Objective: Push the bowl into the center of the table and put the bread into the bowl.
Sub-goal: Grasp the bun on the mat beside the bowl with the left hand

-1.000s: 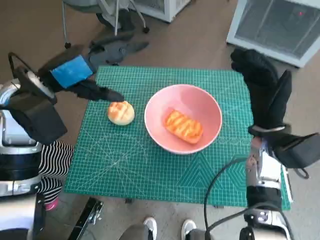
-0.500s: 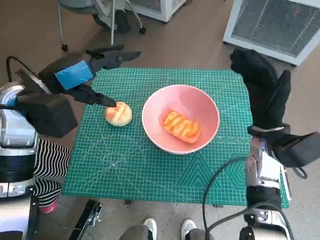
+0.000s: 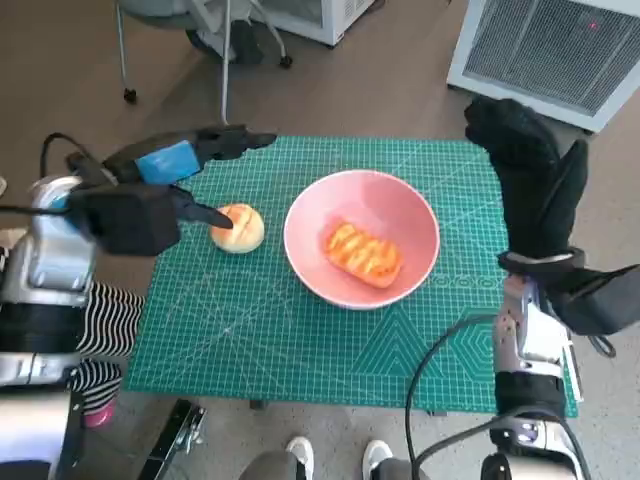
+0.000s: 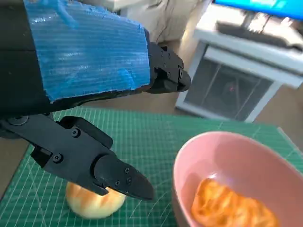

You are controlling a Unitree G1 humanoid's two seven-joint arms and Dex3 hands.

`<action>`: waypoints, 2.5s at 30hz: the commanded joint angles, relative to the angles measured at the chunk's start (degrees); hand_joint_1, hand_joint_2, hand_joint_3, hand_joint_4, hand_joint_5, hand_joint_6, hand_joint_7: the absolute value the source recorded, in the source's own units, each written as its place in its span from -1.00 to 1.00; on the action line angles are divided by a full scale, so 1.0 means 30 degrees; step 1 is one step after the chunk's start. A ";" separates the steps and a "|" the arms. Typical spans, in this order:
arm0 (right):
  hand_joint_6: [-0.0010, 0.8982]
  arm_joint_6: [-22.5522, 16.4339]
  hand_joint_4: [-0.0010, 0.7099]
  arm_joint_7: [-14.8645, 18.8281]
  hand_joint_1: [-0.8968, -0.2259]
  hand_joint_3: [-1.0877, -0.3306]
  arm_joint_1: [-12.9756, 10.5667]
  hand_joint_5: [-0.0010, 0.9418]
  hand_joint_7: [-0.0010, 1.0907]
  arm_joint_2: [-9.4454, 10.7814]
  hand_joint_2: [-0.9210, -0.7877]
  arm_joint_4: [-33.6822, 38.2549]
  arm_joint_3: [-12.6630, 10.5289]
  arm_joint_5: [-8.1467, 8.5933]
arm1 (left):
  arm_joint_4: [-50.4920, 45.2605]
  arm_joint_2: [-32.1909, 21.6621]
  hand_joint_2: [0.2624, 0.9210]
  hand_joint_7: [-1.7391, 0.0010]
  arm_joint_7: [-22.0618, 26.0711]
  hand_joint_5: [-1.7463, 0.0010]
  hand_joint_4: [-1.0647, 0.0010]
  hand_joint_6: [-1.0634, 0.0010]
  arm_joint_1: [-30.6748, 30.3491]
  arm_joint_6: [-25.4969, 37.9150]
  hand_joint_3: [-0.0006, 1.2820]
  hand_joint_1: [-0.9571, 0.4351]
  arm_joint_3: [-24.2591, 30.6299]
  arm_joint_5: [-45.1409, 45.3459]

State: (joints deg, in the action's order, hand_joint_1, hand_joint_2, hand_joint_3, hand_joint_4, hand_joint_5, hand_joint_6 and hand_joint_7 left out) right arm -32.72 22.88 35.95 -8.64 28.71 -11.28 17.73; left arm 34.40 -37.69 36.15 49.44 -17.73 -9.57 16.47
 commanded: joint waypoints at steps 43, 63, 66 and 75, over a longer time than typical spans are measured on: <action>-0.80 0.0381 -0.51 0.0050 -0.52 0.15 -0.0492 -1.00 -0.26 -0.0412 -1.00 -0.0181 -0.0023 -0.0219 | 1.0601 0.2401 0.56 0.96 -0.3799 0.97 0.51 0.20 0.3179 0.0337 -0.99 0.22 -0.5176 0.5788; -0.81 0.0272 -0.52 0.0023 -0.51 0.14 -0.0626 -1.00 -0.26 -0.0419 -1.00 -0.0179 0.0078 -0.0297 | 1.2260 0.3219 0.87 0.98 -0.7477 0.08 -0.01 -0.33 0.2891 0.0305 -1.00 0.42 -0.6139 0.6885; -0.82 0.0210 -0.52 0.0064 -0.50 0.14 -0.0690 -1.00 -0.26 -0.0416 -1.00 -0.0178 0.0079 -0.0286 | 1.2416 0.3179 0.96 -0.02 -0.8220 -0.27 -0.07 -0.04 0.2810 0.0140 -0.81 0.39 -0.6434 0.7211; -0.84 0.0147 -0.55 0.0162 -0.44 0.08 -0.0789 -1.00 -0.27 -0.0420 -1.00 -0.0202 0.0069 -0.0196 | 1.2728 0.2924 1.00 -0.37 -0.9490 -0.42 -0.19 -0.07 0.2775 -0.0625 -0.81 0.38 -0.6780 0.7584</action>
State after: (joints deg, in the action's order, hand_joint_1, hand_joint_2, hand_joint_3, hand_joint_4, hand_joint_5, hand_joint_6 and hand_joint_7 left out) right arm -32.53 22.91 35.03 -9.46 27.92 -11.09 17.66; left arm 71.58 -28.45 8.57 58.00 -18.78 -29.27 38.24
